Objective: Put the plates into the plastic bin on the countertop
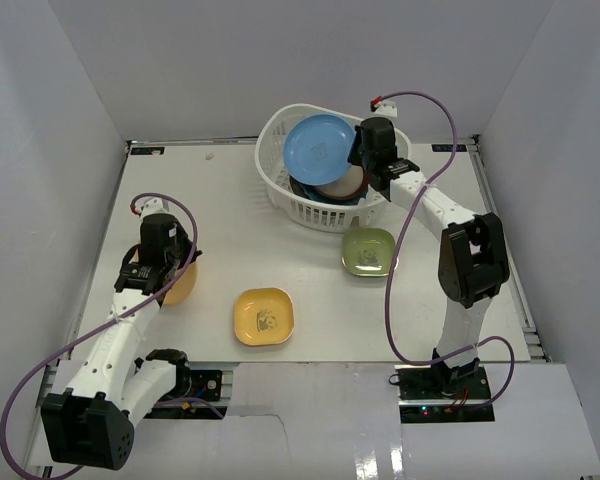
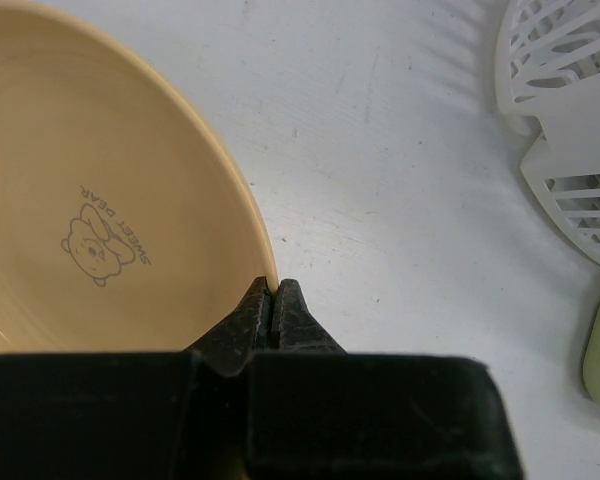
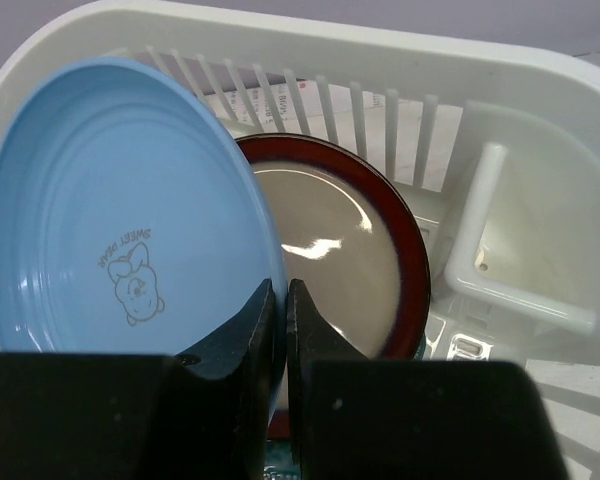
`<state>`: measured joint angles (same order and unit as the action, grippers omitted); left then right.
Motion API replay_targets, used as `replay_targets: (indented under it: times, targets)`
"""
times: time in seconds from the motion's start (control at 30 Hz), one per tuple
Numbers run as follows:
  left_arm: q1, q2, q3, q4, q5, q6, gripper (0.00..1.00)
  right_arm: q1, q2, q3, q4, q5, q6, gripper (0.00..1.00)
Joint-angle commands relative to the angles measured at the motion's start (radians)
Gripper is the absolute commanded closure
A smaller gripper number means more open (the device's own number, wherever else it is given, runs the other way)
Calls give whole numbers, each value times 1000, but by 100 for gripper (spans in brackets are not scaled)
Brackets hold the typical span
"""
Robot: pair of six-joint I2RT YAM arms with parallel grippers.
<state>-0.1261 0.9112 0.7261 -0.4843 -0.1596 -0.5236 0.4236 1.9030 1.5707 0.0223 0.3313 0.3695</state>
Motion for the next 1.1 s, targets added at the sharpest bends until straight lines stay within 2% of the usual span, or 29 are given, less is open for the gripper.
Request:
replay_targets:
  times: [0.0,0.37,0.47,0.6,0.7,0.97,1.07]
  targets:
    - [2,-5,-5,36,11,5,100,-14,-41,-21,54,-3,29,91]
    - [2,-11,-10,41,14,5,100,-51,-51,-97,57,-32,51,89]
    - [2,-8,-10,44,15,7,100,-51,-53,-107,56,-38,46,81]
    - [2,-5,-10,42,15,8,100,-49,-62,-118,57,-52,46,63]
    - [2,-9,-10,46,17,8,100,-51,-71,-117,47,-66,46,55]
    - [2,-3,-10,53,48,14,100,-49,-153,-136,38,-139,39,39]
    - [0,-14,-10,73,112,19,100,-42,-203,-153,34,-221,40,35]
